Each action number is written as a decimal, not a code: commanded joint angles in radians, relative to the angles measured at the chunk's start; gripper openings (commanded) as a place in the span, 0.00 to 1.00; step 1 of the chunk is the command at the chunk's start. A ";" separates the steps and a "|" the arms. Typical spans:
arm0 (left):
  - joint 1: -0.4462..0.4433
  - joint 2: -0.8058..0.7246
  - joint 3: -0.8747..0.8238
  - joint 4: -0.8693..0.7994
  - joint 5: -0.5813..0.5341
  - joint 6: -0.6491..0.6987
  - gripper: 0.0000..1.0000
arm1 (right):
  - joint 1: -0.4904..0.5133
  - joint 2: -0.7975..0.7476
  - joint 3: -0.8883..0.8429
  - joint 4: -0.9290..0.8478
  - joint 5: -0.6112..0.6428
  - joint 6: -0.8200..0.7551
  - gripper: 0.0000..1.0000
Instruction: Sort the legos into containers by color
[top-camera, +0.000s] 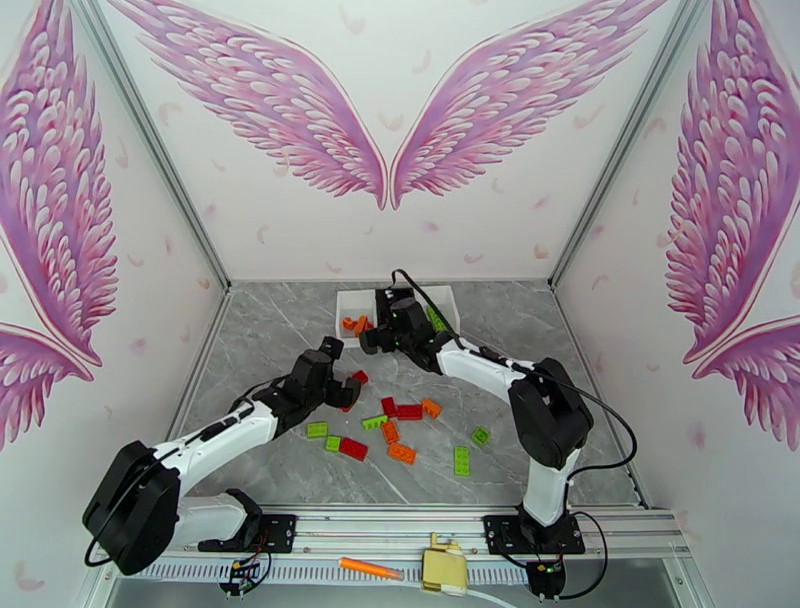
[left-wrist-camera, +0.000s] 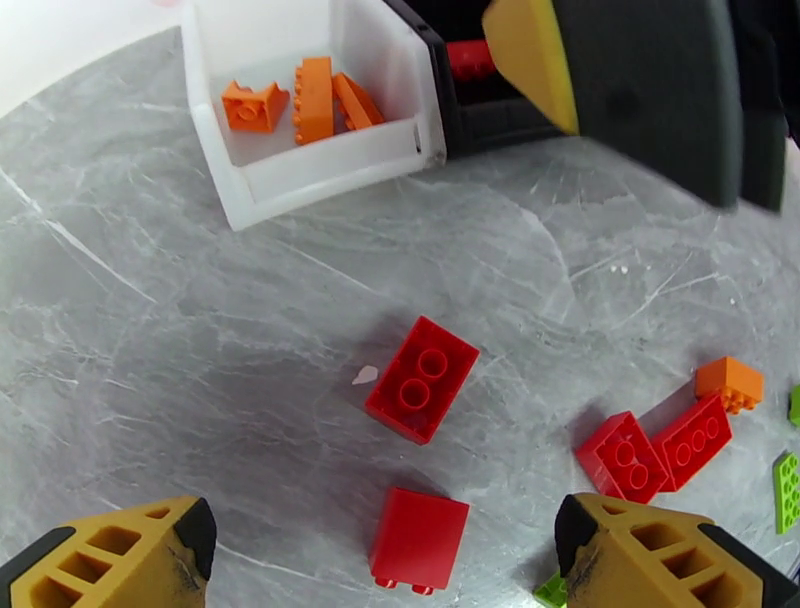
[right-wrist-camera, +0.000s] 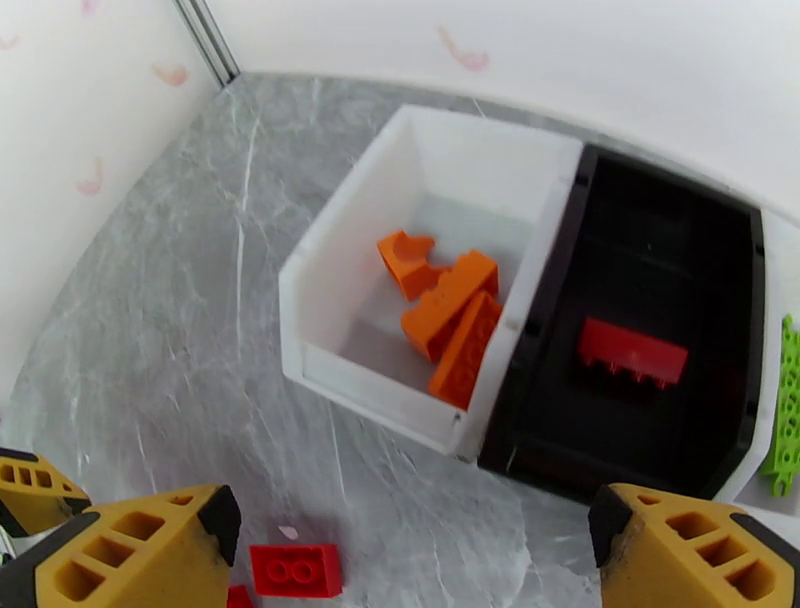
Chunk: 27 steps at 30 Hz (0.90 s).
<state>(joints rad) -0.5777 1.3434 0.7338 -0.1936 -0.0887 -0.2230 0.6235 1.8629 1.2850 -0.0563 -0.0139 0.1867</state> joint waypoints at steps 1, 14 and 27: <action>-0.011 0.066 0.076 -0.149 0.053 0.038 0.96 | -0.008 -0.069 -0.066 0.054 0.039 -0.028 0.99; -0.034 0.274 0.218 -0.316 0.003 0.040 0.83 | -0.018 -0.137 -0.160 0.059 0.089 -0.035 0.99; -0.057 0.357 0.255 -0.325 -0.034 0.045 0.44 | -0.020 -0.145 -0.160 0.059 0.084 -0.017 0.99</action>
<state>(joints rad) -0.6247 1.6936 0.9558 -0.4995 -0.1024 -0.1837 0.6102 1.7546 1.1389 -0.0101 0.0536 0.1631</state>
